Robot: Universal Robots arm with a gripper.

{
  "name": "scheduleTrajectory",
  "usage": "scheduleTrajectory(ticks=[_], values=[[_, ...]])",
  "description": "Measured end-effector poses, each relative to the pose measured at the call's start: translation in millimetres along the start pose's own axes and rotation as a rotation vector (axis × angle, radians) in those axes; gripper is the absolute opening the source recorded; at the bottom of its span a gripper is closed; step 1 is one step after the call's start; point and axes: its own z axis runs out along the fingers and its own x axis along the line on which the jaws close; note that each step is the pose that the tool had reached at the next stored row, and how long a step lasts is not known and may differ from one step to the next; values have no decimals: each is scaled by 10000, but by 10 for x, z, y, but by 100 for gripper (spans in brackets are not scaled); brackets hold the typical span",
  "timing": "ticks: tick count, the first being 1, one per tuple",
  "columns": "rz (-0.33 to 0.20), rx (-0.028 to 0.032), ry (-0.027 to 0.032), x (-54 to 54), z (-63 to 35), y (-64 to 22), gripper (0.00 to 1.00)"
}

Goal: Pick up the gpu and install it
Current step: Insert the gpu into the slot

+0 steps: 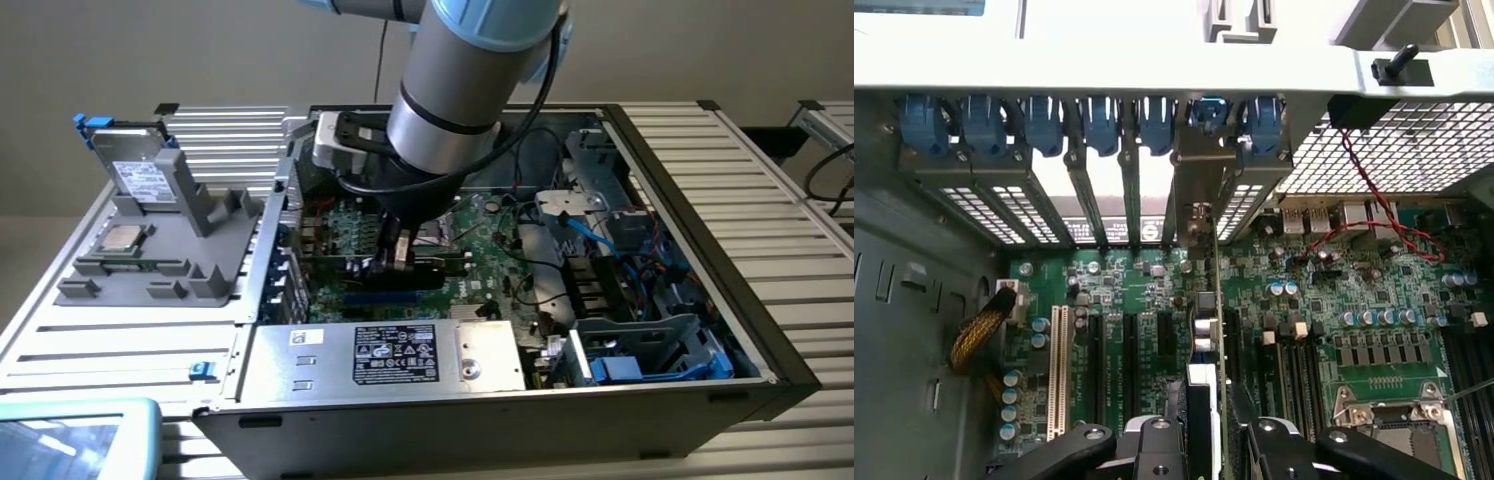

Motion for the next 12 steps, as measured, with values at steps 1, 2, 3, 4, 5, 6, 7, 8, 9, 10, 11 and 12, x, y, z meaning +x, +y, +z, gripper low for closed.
scheduleTrajectory(ticks=[1, 2, 3, 4, 5, 6, 7, 8, 9, 10, 11, 12], values=[[7, -17, -1, 0, 0, -2, 28], [15, -47, -3, 0, 0, -4, 28], [22, -89, -3, 0, -1, -9, 28], [25, -124, -2, -1, -3, -19, 28], [28, -150, -1, -1, -7, -31, 28], [32, -177, 1, 0, -13, -49, 28], [35, -210, 3, 1, -18, -68, 28], [37, -246, 4, 2, -24, -87, 28], [42, -285, 5, 2, -28, -102, 28], [47, -330, 9, 2, -32, -113, 28], [52, -386, 10, 1, -34, -120, 28], [59, -490, 7, 1, -34, -125, 28]])
